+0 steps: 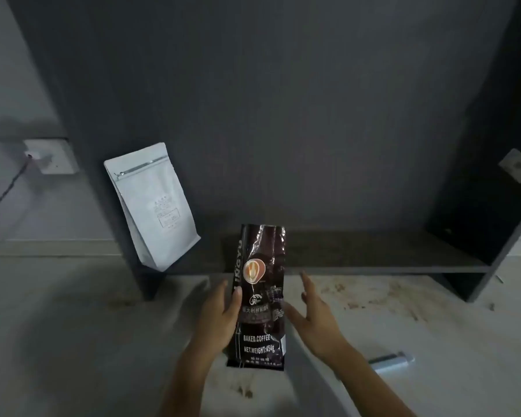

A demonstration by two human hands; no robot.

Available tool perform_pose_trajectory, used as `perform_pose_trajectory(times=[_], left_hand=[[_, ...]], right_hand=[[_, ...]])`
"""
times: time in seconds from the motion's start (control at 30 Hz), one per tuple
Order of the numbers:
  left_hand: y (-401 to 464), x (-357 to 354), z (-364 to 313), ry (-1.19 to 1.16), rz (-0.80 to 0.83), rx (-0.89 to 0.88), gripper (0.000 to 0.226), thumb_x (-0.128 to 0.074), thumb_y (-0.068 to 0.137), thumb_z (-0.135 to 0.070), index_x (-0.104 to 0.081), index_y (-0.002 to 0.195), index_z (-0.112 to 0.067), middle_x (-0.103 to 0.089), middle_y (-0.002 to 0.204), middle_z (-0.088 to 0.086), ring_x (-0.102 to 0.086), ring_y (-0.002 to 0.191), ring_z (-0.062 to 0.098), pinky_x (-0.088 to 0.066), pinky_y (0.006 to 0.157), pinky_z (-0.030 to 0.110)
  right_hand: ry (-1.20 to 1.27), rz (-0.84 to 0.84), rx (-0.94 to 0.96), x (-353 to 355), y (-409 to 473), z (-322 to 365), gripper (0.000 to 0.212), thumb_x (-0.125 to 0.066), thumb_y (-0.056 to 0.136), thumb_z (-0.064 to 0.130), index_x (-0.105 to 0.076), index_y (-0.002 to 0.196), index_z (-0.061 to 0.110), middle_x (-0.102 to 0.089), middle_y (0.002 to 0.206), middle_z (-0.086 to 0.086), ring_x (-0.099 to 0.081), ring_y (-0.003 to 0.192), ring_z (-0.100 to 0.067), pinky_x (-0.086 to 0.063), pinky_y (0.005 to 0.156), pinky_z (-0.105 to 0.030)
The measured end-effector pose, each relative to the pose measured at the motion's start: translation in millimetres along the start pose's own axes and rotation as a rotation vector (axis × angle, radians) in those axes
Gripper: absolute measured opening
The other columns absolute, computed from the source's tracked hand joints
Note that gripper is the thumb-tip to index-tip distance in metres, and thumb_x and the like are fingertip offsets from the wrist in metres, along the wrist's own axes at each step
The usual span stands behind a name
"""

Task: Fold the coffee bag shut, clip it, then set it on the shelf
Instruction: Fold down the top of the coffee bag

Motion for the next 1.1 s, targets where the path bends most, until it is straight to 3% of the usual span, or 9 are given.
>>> perform_pose_trajectory(times=[0.03,0.1,0.2,0.33,0.53,0.67,0.8,0.93,1.1], left_hand=[[-0.6,-3.1,1.8,-0.017,0.030,-0.010,0.033,-0.041,0.094,-0.034,-0.048,0.122,-0.018,-0.057,0.116,-0.001,-0.053,0.117,0.024,-0.043,0.084,0.023],[-0.4,-11.3,12.2,-0.052,0.049,-0.036,0.027,-0.046,0.091,-0.034,-0.050,0.114,-0.020,-0.061,0.103,-0.003,-0.061,0.103,0.020,-0.047,0.077,0.026],[-2.5,-17.5,25.1,-0.162,0.038,-0.013,0.026,-0.057,0.084,-0.035,-0.049,0.104,-0.020,-0.064,0.101,-0.003,-0.063,0.097,0.017,-0.050,0.079,0.031],[-5.7,-19.5,32.0,-0.313,0.097,0.011,0.046,-0.072,0.066,-0.046,-0.051,0.099,-0.021,-0.067,0.105,0.005,-0.066,0.097,0.017,-0.054,0.079,0.035],[-18.6,-23.2,30.2,-0.423,0.217,0.043,0.049,-0.078,0.058,-0.028,-0.051,0.097,-0.018,-0.068,0.103,0.002,-0.067,0.095,0.011,-0.055,0.066,0.019],[-28.7,-27.3,25.0,-0.469,0.259,0.050,0.071,-0.085,0.044,-0.027,-0.043,0.102,-0.026,-0.062,0.109,-0.003,-0.063,0.099,0.009,-0.053,0.069,0.017],[-36.6,-32.7,17.1,-0.478,0.356,0.017,0.109,-0.090,0.039,-0.021,-0.030,0.129,-0.031,-0.060,0.118,-0.002,-0.062,0.108,0.016,-0.053,0.087,0.033],[-44.0,-42.3,5.5,-0.458,0.430,0.020,0.090,-0.091,0.047,-0.013,-0.044,0.123,-0.024,-0.069,0.111,0.000,-0.066,0.103,0.014,-0.056,0.081,0.029],[-45.7,-48.1,4.8,-0.463,0.352,0.025,0.088,-0.094,0.036,-0.028,-0.052,0.113,-0.028,-0.071,0.108,0.002,-0.067,0.101,0.021,-0.052,0.091,0.051]], right_hand=[[0.038,0.041,-0.018,-7.0,-0.9,-1.6,0.073,-0.053,0.088,0.033,-0.007,0.143,0.016,-0.043,0.141,-0.011,-0.047,0.120,-0.018,-0.040,0.082,-0.003],[0.064,0.091,-0.036,-18.5,-2.3,-5.4,0.069,-0.056,0.088,0.027,-0.012,0.141,0.020,-0.049,0.130,-0.002,-0.047,0.106,-0.002,-0.037,0.068,0.005],[0.107,0.122,-0.008,-33.1,-6.0,-10.7,0.064,-0.059,0.086,0.027,-0.017,0.134,0.035,-0.056,0.119,0.008,-0.054,0.097,0.007,-0.041,0.073,0.001],[0.184,0.106,-0.009,-32.6,-10.3,-16.5,0.067,-0.066,0.082,0.026,-0.026,0.135,0.029,-0.056,0.118,0.015,-0.054,0.104,0.012,-0.043,0.078,-0.003],[0.249,0.157,-0.057,-14.3,-23.3,-19.1,0.075,-0.072,0.076,0.022,-0.021,0.130,0.035,-0.048,0.115,0.024,-0.051,0.098,0.020,-0.045,0.071,-0.003],[0.223,0.154,-0.082,-6.1,-33.9,-25.1,0.094,-0.074,0.059,0.051,-0.018,0.134,0.040,-0.048,0.126,0.012,-0.049,0.113,0.001,-0.046,0.084,-0.014],[0.181,0.139,-0.074,2.5,-47.9,-27.9,0.083,-0.076,0.062,0.045,-0.026,0.128,0.043,-0.050,0.122,0.016,-0.050,0.109,0.006,-0.046,0.079,-0.008],[0.158,0.159,-0.054,10.7,-55.4,-22.2,0.070,-0.074,0.074,0.026,-0.028,0.124,0.039,-0.053,0.113,0.021,-0.051,0.100,0.013,-0.043,0.073,-0.002],[0.132,0.060,0.063,31.8,-56.1,11.8,0.072,-0.068,0.075,0.035,-0.021,0.128,0.044,-0.044,0.115,0.031,-0.047,0.102,0.018,-0.040,0.077,0.002]])
Point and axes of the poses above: each hand's wrist, its own y-axis towards the middle knuckle, its own x-axis out of the back of the hand, z = x × y, the point moved 3 cm from there along y, towards the middle knuckle
